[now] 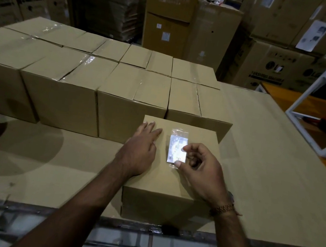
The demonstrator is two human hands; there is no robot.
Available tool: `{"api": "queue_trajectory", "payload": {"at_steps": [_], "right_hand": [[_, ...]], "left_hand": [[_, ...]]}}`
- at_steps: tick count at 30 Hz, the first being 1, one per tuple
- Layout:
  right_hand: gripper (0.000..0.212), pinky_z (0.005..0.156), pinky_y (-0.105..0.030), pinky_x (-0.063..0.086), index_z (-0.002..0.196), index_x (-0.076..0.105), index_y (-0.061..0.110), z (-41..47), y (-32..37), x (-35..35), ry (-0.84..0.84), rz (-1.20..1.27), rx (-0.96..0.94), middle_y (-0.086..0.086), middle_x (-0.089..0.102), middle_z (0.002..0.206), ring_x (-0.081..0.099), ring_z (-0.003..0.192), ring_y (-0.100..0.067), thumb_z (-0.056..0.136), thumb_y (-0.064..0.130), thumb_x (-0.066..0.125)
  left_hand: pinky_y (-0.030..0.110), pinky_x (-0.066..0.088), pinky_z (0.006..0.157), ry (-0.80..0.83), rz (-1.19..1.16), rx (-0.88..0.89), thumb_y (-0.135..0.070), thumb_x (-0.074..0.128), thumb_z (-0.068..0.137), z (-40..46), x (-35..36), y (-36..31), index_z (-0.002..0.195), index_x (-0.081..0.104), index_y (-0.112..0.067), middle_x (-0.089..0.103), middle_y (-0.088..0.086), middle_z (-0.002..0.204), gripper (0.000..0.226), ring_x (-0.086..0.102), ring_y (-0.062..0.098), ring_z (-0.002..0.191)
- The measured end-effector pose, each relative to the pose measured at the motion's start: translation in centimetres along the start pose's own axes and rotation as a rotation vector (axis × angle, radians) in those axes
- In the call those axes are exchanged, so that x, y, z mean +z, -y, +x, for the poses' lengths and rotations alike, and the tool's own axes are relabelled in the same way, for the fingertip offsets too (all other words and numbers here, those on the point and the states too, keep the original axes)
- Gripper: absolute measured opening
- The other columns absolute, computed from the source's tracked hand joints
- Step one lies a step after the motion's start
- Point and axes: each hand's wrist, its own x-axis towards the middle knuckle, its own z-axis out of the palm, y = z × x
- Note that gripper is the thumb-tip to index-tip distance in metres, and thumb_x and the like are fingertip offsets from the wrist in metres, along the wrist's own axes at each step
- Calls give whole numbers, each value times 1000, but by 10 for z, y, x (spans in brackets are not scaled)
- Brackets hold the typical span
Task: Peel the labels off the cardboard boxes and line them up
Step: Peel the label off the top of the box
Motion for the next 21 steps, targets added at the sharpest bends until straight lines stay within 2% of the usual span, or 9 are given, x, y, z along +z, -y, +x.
{"api": "queue_trajectory", "payload": {"at_steps": [2,4,6,10,14,17,21], "right_hand": [[55,76,-23,63,124,57,41,-4,2,-1,11,-73,-19,18,72,112,68,100,-6,83,30,92],[64,66,-12,53,129,54,38,-8,5,3,-75,-118,-43,14,71,96,65,85,-1,81,27,94],[61,60,-14,50,125,58,34,-10,4,7,-165,-118,-55,10,70,84,63,77,-5,77,26,96],[54,61,-22,54,117,64,32,-9,3,7,-182,-76,-59,8,71,80,65,72,-10,75,24,97],[53,63,-30,56,120,63,34,-9,1,8,-163,-68,-78,5,71,83,64,73,-14,79,20,94],[55,64,-29,59,122,60,39,-8,-1,8,-149,-87,-72,8,73,89,67,78,-12,82,23,93],[55,66,-34,60,125,60,38,-7,-1,6,-125,-73,-64,9,74,89,67,77,-12,83,24,92]], "left_hand": [[60,28,124,2,-1,-3,-23,39,109,0,0,0,164,30,-32,12,-11,175,56,1,13,161],[60,29,124,-4,-4,2,-22,38,108,1,0,0,163,31,-32,13,-10,174,56,1,12,161],[59,29,124,-9,-6,6,-22,37,108,1,1,1,163,32,-31,14,-10,174,56,2,12,161],[59,28,125,-11,-13,13,-22,38,108,1,1,2,163,32,-31,14,-10,174,56,2,11,161],[58,27,125,-14,-22,10,-22,38,108,2,1,2,163,33,-31,15,-10,174,56,3,11,161],[58,28,125,-15,-21,0,-23,39,108,3,2,2,162,33,-32,15,-10,174,55,4,12,161],[57,28,125,-10,-10,2,-23,39,108,3,2,2,163,33,-32,14,-10,174,56,4,12,161]]}}
